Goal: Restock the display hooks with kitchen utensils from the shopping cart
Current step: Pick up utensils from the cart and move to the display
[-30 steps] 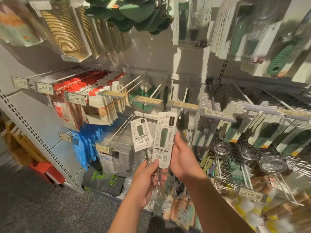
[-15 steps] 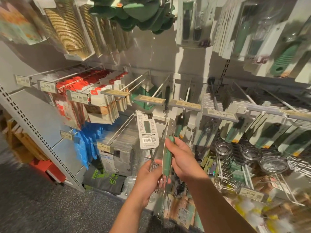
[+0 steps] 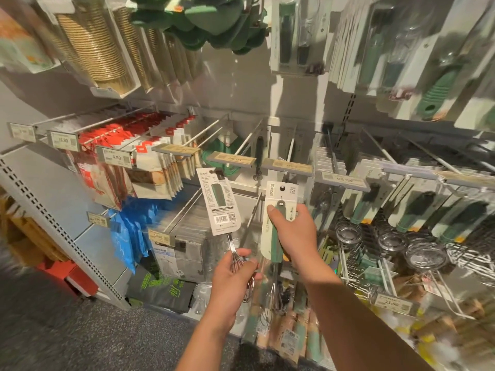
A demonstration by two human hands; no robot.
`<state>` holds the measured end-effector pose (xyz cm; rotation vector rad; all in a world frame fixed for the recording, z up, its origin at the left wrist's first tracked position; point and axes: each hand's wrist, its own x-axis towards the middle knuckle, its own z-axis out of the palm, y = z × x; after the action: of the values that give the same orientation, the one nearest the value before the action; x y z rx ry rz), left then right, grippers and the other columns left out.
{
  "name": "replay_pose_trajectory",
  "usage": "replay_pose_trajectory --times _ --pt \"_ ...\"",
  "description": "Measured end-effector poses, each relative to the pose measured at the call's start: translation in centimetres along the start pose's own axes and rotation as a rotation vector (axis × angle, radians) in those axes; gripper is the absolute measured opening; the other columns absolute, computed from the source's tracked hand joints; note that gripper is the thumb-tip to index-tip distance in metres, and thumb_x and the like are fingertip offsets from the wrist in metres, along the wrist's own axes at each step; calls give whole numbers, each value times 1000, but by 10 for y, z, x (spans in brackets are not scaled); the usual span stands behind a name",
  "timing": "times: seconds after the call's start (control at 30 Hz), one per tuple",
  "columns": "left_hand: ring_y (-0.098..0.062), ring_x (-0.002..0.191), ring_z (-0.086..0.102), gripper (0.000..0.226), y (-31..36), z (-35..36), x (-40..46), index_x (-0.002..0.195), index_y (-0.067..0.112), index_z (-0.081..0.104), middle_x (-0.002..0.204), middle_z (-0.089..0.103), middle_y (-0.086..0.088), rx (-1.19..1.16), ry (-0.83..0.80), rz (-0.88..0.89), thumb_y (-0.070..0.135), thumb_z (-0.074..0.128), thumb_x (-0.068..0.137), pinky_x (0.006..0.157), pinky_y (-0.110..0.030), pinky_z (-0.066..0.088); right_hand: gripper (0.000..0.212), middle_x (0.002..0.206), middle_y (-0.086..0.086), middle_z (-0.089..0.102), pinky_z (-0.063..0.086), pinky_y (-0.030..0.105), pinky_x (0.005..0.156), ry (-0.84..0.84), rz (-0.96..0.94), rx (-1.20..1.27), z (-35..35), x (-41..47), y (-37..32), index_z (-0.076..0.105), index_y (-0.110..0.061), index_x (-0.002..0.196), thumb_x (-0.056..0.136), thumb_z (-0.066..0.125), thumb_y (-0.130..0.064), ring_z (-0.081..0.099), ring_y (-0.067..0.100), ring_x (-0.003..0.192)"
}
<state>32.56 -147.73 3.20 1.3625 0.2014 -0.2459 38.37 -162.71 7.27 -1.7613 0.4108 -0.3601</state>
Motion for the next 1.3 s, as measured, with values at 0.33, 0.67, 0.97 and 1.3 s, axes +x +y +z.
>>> replay_pose_trajectory --times 0.33,0.67,0.97,1.3 --pt "-16 82 66 20 1 -2 1 112 23 71 101 70 -5 83 -23 15 11 71 96 76 -24 52 39 129 10 59 42 38 101 30 100 -8 7 51 -4 60 -11 134 103 61 -35 51 29 128" --pt "-20 78 74 27 -5 -2 0 116 21 71 94 79 -10 39 -82 -55 7 74 93 102 -49 54 67 150 6 52 41 46 116 -57 231 88 15 29 7 45 -12 150 98 64 -48 51 30 136" --pt "-18 59 60 41 -5 -10 -12 121 12 69 73 66 -10 -138 -281 -146 24 75 82 70 -35 50 48 117 8 77 56 43 93 -531 431 402 34 10 -18 69 -22 125 104 44 -58 72 26 109" --pt "-20 109 70 41 6 -24 -12 113 25 71 114 77 -1 107 -6 -86 58 65 91 104 -42 52 39 107 14 75 56 35 73 -595 444 548 48 -16 -1 60 -15 135 111 38 -36 69 23 78"
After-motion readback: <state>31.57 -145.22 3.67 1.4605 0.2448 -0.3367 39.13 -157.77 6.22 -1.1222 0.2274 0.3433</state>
